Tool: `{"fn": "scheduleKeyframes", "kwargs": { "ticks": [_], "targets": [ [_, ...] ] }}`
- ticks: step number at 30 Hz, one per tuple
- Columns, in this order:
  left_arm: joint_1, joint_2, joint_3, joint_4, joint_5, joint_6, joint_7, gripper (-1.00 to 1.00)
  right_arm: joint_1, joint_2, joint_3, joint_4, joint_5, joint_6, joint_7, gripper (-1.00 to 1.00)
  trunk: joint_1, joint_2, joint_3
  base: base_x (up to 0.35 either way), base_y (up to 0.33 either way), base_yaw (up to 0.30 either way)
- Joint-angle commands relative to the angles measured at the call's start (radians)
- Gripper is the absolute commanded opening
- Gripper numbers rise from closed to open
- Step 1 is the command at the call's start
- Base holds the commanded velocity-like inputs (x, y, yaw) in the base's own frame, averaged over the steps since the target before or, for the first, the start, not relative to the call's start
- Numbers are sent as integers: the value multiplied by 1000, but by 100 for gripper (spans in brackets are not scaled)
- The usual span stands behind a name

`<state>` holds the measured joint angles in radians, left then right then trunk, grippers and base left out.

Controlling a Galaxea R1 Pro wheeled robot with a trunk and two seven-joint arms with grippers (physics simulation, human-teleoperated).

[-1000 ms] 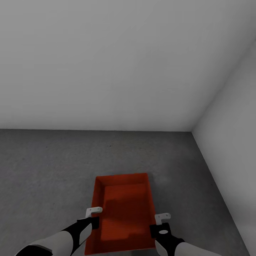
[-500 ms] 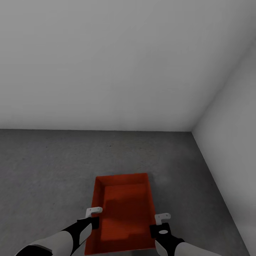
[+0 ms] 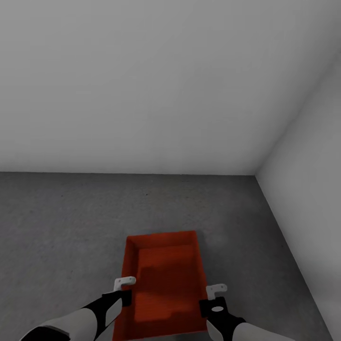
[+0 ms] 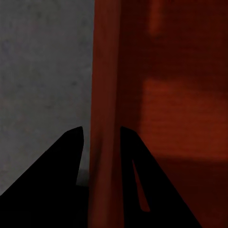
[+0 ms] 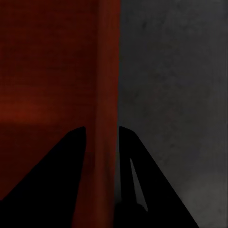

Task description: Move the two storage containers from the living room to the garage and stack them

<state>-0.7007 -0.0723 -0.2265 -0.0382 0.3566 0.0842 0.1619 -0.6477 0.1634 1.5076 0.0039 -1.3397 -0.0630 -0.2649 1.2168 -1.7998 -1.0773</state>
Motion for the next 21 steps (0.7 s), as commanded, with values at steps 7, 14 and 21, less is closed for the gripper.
{"fn": "scheduleKeyframes", "kwargs": {
  "ticks": [7, 14, 21],
  "targets": [
    [0, 13, 52, -31, 12, -13, 4, 100, 0, -16, -33, -5, -13, -3, -13, -100, 0, 0, -1, 0, 0, 0],
    [0, 14, 53, -31, 13, -15, 8, 100, 0, -18, -39, -4, -13, -5, -13, 100, 0, 0, -1, 0, 0, 0],
    [0, 14, 53, -31, 13, -15, 8, 100, 0, -18, -40, -4, -13, -5, -13, 100, 0, 0, -1, 0, 0, 0]
  ]
}}
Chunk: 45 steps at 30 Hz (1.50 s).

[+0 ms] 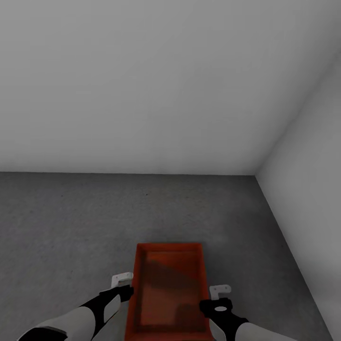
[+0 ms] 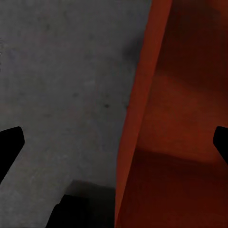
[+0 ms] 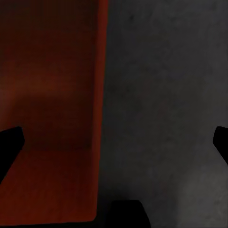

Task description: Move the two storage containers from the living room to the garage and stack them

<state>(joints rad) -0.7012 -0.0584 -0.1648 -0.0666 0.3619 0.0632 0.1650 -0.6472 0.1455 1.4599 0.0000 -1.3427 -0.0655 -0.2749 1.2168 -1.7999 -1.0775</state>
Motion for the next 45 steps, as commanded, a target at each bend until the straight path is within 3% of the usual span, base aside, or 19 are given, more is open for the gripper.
{"fn": "scheduleKeyframes", "kwargs": {
  "ticks": [1, 35, 45],
  "targets": [
    [0, 0, -9, -2, 8, 6, 5, 100, 0, 0, 8, 0, -10, -3, -3, 100, 0, 0, -1, 0, 0, 0],
    [0, 0, -8, -2, 12, 18, 2, 100, 0, 0, 8, 0, -10, -3, -3, 100, 0, 0, -1, 0, 0, 0],
    [0, 0, -9, -2, 13, 17, 2, 100, 0, 0, 8, 0, -11, -3, -3, 100, -38, 70, 31, 0, 0, 0]
  ]
}}
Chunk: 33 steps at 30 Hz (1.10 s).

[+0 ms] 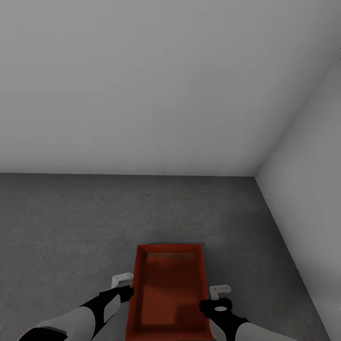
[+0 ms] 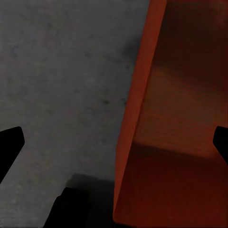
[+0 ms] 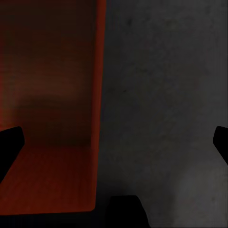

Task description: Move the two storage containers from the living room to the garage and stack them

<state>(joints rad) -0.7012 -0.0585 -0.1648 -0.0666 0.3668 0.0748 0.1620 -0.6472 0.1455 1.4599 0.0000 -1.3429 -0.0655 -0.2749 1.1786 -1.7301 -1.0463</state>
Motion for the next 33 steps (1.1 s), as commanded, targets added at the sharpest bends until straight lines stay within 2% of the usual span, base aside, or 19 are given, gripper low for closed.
{"fn": "scheduleKeyframes", "kwargs": {
  "ticks": [1, 33],
  "targets": [
    [0, 0, -9, -2, 8, 6, 5, 100, 0, 0, 8, 0, -10, -3, -3, 100, -4, 7, 3, 0, 0, 0],
    [0, 2, -8, -2, 8, 3, 4, 100, 0, 2, 9, -2, -9, -4, -3, 100, -127, 231, 103, 0, 0, 0]
  ]
}}
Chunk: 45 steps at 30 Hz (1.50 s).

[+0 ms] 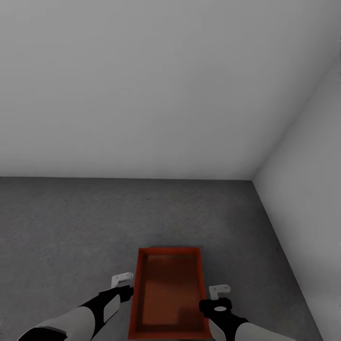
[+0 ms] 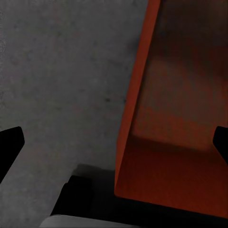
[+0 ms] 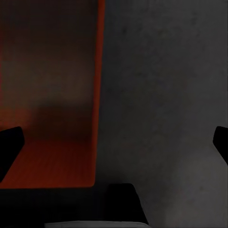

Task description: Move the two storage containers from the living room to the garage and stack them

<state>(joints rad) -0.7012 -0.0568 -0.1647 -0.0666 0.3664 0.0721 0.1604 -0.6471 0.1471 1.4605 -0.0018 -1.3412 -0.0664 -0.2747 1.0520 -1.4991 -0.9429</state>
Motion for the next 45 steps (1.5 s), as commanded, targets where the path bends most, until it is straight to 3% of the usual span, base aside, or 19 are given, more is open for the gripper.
{"fn": "scheduleKeyframes", "kwargs": {
  "ticks": [1, 45],
  "targets": [
    [0, 0, -9, -2, 8, 5, 5, 100, 0, 0, 8, 0, -11, -3, -3, 100, -4, 7, 3, 0, 0, 0],
    [0, 0, -9, -2, 8, 2, 4, 100, 0, 0, 8, -1, -11, -4, -3, 100, -173, 315, 141, 0, 0, 0]
  ]
}}
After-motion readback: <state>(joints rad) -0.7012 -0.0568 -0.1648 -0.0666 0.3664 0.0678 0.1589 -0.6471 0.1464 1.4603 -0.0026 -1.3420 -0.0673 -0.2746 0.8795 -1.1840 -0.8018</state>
